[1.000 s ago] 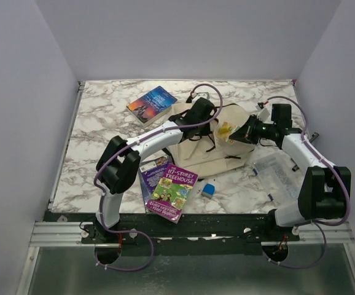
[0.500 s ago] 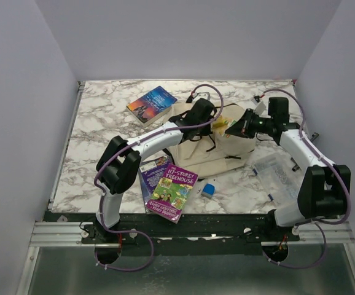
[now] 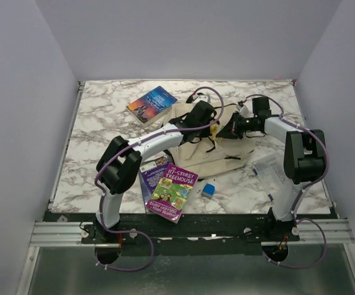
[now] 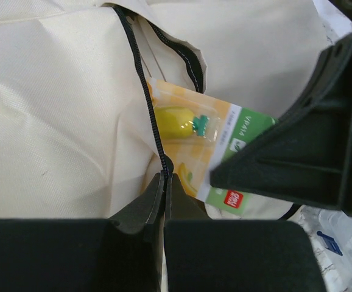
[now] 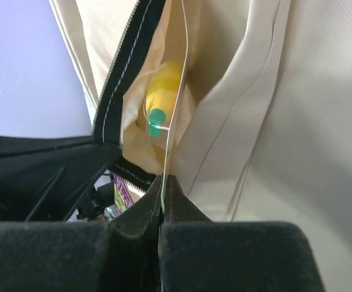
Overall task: Pack the student bag
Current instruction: Place the personal item in the student bag, then pick up the stationery from the center of the board.
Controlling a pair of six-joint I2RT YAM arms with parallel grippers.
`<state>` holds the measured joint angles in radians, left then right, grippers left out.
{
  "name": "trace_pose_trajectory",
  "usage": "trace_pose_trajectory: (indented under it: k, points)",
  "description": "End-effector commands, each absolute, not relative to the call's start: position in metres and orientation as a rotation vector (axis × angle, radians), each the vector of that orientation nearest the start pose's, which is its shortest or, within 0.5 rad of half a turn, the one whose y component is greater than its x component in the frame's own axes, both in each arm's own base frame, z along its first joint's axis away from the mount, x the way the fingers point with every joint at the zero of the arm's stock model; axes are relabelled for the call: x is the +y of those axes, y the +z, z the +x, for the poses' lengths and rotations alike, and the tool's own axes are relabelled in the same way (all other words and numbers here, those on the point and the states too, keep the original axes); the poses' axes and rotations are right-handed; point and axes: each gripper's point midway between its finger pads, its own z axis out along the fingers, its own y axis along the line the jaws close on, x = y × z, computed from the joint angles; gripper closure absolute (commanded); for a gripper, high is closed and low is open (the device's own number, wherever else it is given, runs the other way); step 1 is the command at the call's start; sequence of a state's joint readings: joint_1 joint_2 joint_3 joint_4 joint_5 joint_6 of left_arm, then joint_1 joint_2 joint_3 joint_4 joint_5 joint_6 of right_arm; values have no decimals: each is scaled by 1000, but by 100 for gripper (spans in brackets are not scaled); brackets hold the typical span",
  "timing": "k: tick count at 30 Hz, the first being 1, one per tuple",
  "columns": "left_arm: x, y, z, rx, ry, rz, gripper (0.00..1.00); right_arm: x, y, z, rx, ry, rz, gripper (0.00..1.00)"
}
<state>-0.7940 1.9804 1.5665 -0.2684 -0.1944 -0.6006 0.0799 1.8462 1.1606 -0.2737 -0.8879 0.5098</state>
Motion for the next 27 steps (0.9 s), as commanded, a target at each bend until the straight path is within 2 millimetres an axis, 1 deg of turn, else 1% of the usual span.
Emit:
trace_pose_trajectory:
  k: [1,6,7,8,12,14,15,17,18,19,22,25,27]
  points:
    - [-384,162,399,2196,-560,104,100,192,100,384,2505,1468,82,99]
    - [-386,163,399,2190,-568,115,100,200,86,401,2537,1494,51,99]
    - [-387,163,399,2190,-570,117,100,207,87,403,2539,1507,23,99]
    - [-387,163,399,2189,-571,120,100,213,82,403,2558,1511,2,99]
    - [-388,166,399,2182,-574,127,100,255,79,404,2592,1540,-119,99]
    - [-388,167,400,2180,-575,130,100,263,76,408,2599,1540,-119,99]
    - [-388,167,399,2181,-576,131,100,262,76,411,2596,1532,-107,96]
    - [-389,166,398,2185,-579,133,100,252,75,417,2590,1476,-79,76]
    - [-388,165,398,2189,-581,131,100,247,74,419,2587,1458,-49,67]
    - [-388,163,397,2193,-580,131,100,241,77,422,2569,1450,-27,58]
    - [-390,157,397,2206,-585,131,100,226,87,424,2552,1384,4,45]
    - [-393,154,395,2217,-598,141,100,209,94,423,2545,1286,39,38]
    - [-394,151,394,2224,-608,152,100,200,107,421,2515,1242,48,36]
